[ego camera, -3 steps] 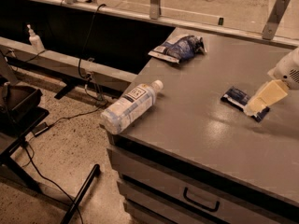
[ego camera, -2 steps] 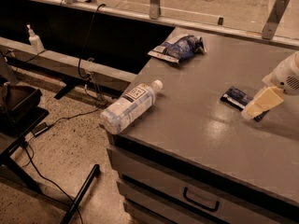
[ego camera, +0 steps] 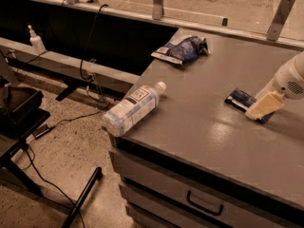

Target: Move rxbar chocolate near blue plastic bottle

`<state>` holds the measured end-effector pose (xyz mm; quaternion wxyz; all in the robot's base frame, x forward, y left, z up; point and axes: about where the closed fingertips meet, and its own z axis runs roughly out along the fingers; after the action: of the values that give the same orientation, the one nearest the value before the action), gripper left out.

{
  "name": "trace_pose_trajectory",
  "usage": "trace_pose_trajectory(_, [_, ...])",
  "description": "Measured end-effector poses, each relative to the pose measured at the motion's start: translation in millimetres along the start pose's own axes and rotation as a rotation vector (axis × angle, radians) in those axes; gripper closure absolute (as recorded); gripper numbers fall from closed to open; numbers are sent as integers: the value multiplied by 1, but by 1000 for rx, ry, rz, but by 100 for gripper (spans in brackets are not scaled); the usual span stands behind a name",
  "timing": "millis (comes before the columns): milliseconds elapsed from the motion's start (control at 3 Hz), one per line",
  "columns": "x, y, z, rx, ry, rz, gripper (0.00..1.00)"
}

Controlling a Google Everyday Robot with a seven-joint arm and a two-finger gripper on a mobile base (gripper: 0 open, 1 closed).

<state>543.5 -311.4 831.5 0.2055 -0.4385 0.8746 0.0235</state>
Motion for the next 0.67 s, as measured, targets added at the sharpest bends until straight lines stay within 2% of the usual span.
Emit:
trace_pose_trajectory(333, [-1,0,-2,0,0,0,87])
trace_pose_trajectory(667, [-16,-5,-19,24,-35,-43,100])
